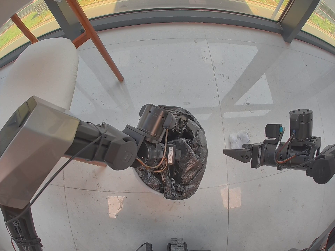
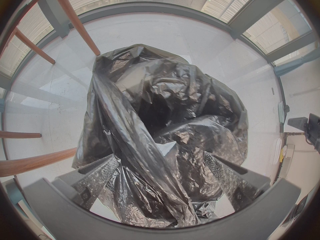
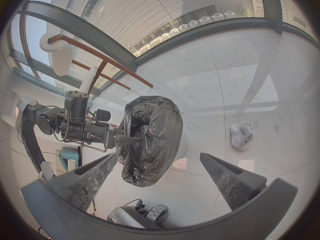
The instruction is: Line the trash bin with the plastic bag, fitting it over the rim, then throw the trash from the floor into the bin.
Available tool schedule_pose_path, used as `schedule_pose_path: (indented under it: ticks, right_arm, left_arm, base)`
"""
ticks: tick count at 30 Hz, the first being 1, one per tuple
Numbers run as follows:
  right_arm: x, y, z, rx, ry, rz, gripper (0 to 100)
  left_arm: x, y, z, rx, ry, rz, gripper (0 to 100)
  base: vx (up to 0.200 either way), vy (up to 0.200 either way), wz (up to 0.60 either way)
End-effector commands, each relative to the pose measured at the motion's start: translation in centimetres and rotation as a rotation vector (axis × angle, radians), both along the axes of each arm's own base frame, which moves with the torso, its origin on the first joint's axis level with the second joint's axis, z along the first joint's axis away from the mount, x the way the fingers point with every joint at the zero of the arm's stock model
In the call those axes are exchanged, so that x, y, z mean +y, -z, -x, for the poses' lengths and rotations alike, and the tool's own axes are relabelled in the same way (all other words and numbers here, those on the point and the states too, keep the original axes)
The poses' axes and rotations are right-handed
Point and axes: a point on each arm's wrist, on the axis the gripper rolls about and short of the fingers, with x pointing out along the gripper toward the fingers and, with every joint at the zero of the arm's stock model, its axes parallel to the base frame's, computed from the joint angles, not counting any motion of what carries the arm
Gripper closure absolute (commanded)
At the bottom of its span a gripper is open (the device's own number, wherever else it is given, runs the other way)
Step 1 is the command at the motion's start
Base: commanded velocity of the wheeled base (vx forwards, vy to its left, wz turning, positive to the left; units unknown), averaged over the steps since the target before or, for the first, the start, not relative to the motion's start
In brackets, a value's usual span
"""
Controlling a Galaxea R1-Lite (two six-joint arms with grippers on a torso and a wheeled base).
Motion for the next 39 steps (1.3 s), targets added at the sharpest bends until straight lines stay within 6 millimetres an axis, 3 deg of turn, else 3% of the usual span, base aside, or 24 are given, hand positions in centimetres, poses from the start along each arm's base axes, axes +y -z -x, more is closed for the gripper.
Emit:
schedule_pose_path:
  ticks: [1, 5, 6, 14, 21, 23, 29, 34, 39]
  right_arm:
    - [0.0, 0.0, 0.0, -0.001, 0.001, 0.0, 0]
    - [0.0, 0.0, -0.1, -0.001, 0.002, -0.002, 0]
    - [-0.1, 0.0, -0.1, 0.0, 0.003, -0.001, 0]
    - [0.0, 0.0, 0.0, 0.0, 0.003, 0.0, 0]
    - [-0.1, -0.1, 0.1, -0.004, 0.003, -0.002, 0]
    - [-0.1, -0.1, 0.1, -0.004, 0.003, -0.002, 0]
    - [-0.1, -0.1, 0.0, -0.002, 0.003, -0.001, 0]
    - [0.1, 0.0, 0.0, 0.0, -0.002, 0.0, 0]
    - [0.0, -0.1, 0.0, -0.002, 0.003, 0.0, 0]
  left_arm:
    - [0.1, 0.6, -0.8, 0.005, -0.015, -0.001, 0]
    - [0.2, 0.7, -0.9, 0.007, -0.018, -0.002, 0]
    - [0.2, 0.7, -0.9, 0.006, -0.018, -0.003, 100]
    - [0.1, 1.5, -1.2, 0.022, -0.027, -0.006, 100]
    - [0.3, -0.1, -0.9, -0.003, -0.035, 0.025, 100]
    - [1.0, -1.8, -0.4, -0.025, -0.043, 0.043, 100]
    - [3.5, -4.2, 0.3, -0.019, -0.093, 0.058, 100]
    - [6.3, -4.4, -0.3, -0.011, -0.156, 0.062, 100]
    - [7.3, -3.0, 0.6, 0.039, -0.175, 0.035, 100]
  base:
    - [0.0, 0.0, 0.0]
    - [0.0, 0.0, 0.0]
    - [0.0, 0.0, 0.0]
    - [0.0, 0.0, 0.0]
    - [0.0, 0.0, 0.0]
    - [0.0, 0.0, 0.0]
    - [0.0, 0.0, 0.0]
    - [0.0, 0.0, 0.0]
    - [0.0, 0.0, 0.0]
